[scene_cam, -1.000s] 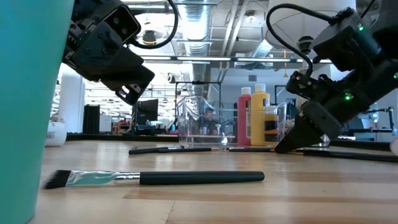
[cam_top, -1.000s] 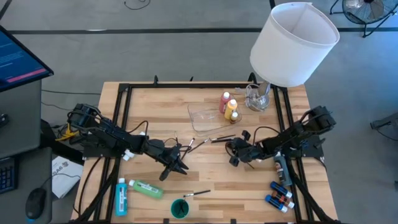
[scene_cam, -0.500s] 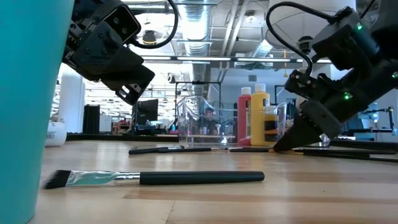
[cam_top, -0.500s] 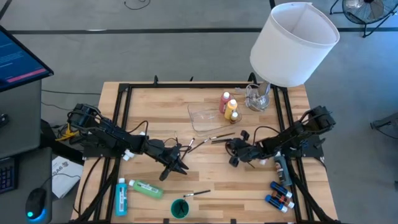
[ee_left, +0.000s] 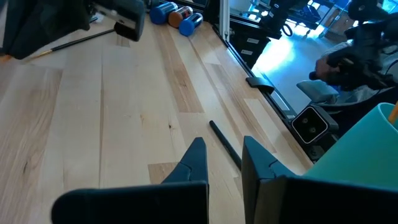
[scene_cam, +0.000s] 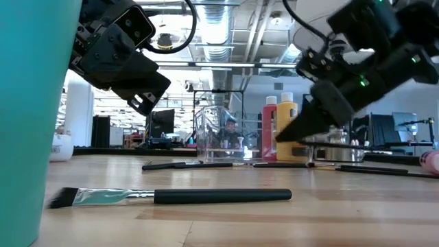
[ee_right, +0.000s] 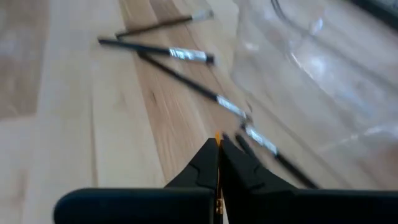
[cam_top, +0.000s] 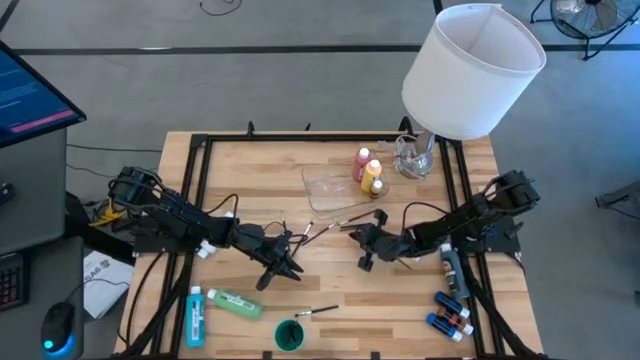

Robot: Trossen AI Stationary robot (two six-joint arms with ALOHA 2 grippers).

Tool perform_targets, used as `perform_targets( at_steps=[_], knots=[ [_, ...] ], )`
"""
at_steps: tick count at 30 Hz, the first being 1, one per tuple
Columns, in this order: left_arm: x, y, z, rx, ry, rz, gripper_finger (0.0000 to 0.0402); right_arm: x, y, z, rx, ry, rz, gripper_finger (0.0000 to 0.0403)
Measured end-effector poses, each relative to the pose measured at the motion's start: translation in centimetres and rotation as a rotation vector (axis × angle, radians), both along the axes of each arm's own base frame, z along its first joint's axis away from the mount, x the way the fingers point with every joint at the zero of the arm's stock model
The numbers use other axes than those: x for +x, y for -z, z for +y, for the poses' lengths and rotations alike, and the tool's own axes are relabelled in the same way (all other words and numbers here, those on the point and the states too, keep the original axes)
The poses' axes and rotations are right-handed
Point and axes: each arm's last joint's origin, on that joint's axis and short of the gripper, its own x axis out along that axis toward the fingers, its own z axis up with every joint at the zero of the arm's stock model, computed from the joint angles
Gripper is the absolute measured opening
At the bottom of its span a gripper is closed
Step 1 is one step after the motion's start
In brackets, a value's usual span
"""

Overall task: Pick & Place Paint Supplies
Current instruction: Put the gold paintbrush into the green cup

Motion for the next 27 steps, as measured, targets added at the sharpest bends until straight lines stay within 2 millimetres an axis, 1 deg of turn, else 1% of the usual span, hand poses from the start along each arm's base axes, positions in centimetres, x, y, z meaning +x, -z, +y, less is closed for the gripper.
perform_targets(
  at_steps=[7,14,22,27],
  knots=[
    [0.0,0.0,0.0,0.000,0.000,0.000,0.0001,2.2,-2.6,1.5,-0.060,-0.080,-0.066,0.0000],
    [0.0,0.0,0.0,0.000,0.000,0.000,0.0001,3.4,-4.5,2.9,-0.099,-0.139,-0.113,0.0000],
    [0.0,0.0,0.0,0.000,0.000,0.001,0.0001,4.7,-6.4,3.4,-0.129,-0.185,-0.158,0.0000],
    [0.0,0.0,0.0,0.000,0.000,0.001,0.0001,5.0,-7.1,3.7,-0.125,-0.206,-0.188,0.0000]
  ],
)
